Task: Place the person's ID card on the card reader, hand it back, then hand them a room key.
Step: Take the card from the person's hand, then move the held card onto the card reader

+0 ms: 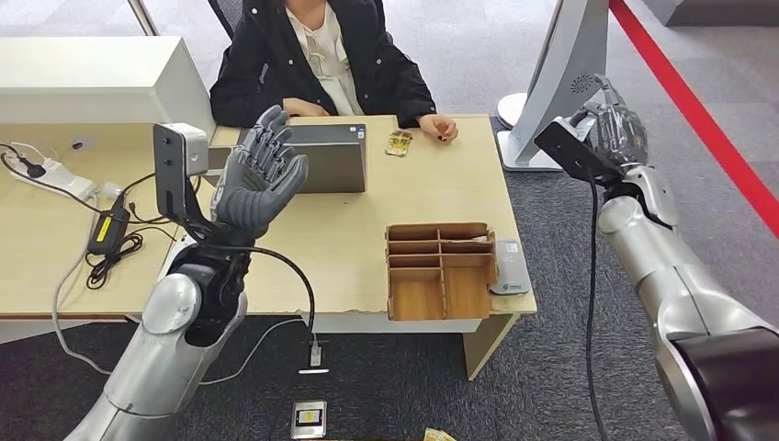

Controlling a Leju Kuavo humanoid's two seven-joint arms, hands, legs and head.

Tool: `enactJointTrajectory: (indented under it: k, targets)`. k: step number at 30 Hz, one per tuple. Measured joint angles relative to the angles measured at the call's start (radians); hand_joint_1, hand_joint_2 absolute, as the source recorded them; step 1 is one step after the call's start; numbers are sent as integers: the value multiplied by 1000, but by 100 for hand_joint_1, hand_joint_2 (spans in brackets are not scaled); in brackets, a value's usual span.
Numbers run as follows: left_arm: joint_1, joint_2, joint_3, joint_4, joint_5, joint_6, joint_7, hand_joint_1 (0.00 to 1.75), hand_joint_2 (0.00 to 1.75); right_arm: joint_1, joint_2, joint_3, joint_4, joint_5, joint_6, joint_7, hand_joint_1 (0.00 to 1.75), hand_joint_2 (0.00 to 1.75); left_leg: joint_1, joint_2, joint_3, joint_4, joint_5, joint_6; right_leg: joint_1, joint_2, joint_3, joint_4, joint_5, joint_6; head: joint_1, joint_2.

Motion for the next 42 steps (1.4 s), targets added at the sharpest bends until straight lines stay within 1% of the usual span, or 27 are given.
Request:
enactJointTrajectory:
  k: [7, 13, 19, 24, 27, 31, 34, 39, 42]
  targets:
    - [26, 18, 13, -36, -6, -17, 4, 0, 175, 32, -22, -10, -37, 29, 41, 0, 175, 175, 0, 0, 0, 0, 0, 0, 0, 0, 0, 0, 0, 0, 0, 0]
    - [41, 26, 19, -55, -11, -46, 4, 0, 175, 69, -36, -10, -69, 43, 122, 4, 175, 175, 0, 0, 0, 0, 0, 0, 0, 0, 0, 0, 0, 0, 0, 0]
    - [51, 34, 19, -65, -5, -67, 6, 0, 175, 132, -52, -10, -104, 51, 195, 22, 175, 175, 0, 0, 0, 0, 0, 0, 0, 0, 0, 0, 0, 0, 0, 0]
    - [51, 39, 17, -65, 10, -70, 7, 0, 175, 180, -60, -10, -130, 49, 222, 26, 175, 175, 0, 0, 0, 0, 0, 0, 0, 0, 0, 0, 0, 0, 0, 0]
    - [45, 47, 11, -65, 46, -46, 4, 0, 175, 213, -67, -10, -157, 35, 246, 36, 175, 175, 0, 0, 0, 0, 0, 0, 0, 0, 0, 0, 0, 0, 0, 0]
    - [17, 75, -15, -65, 105, 1, 0, 0, 175, 262, -82, -10, -199, 8, 271, 48, 175, 175, 0, 0, 0, 0, 0, 0, 0, 0, 0, 0, 0, 0, 0, 0]
    - [-11, 111, -48, -65, 143, 35, 1, 0, 175, 297, -91, -10, -230, -5, 281, 51, 175, 175, 0, 0, 0, 0, 0, 0, 0, 0, 0, 0, 0, 0, 0, 0]
    - [-46, 162, -100, -67, 192, 76, 2, 0, 175, 340, -98, -9, -281, -21, 291, 61, 175, 175, 0, 0, 0, 0, 0, 0, 0, 0, 0, 0, 0, 0, 0, 0]
    - [-62, 181, -127, -71, 211, 94, -1, 0, 175, 368, -100, -8, -318, -30, 299, 78, 175, 175, 0, 0, 0, 0, 0, 0, 0, 0, 0, 0, 0, 0, 0, 0]
